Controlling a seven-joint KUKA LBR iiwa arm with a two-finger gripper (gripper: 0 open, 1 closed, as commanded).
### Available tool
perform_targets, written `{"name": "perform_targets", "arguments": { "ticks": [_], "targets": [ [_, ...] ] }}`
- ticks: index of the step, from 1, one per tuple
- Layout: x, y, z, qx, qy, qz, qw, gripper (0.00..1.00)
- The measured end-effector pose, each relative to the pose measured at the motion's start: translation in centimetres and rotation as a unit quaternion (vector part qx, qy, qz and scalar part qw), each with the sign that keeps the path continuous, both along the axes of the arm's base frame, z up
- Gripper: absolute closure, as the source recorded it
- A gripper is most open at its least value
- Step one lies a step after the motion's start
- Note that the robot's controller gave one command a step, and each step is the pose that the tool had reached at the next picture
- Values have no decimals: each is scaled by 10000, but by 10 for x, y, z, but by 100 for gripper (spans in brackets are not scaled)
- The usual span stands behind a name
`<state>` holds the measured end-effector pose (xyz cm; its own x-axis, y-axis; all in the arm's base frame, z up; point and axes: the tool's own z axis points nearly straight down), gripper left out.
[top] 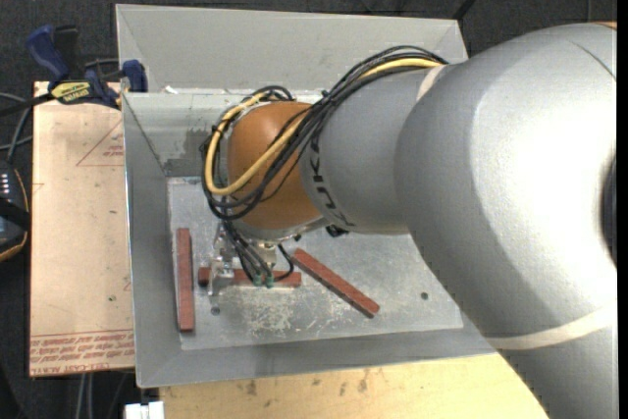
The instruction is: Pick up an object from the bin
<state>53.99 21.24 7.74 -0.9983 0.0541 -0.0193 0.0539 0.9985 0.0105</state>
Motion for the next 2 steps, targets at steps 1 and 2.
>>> {"name": "perform_targets", "arguments": {
  "ticks": [1, 2],
  "targets": [
    [0, 0, 0, 0, 0, -1, 10000, 100],
    [16, 21, 155, -28, 69, -41, 10000, 100]
  ]
}}
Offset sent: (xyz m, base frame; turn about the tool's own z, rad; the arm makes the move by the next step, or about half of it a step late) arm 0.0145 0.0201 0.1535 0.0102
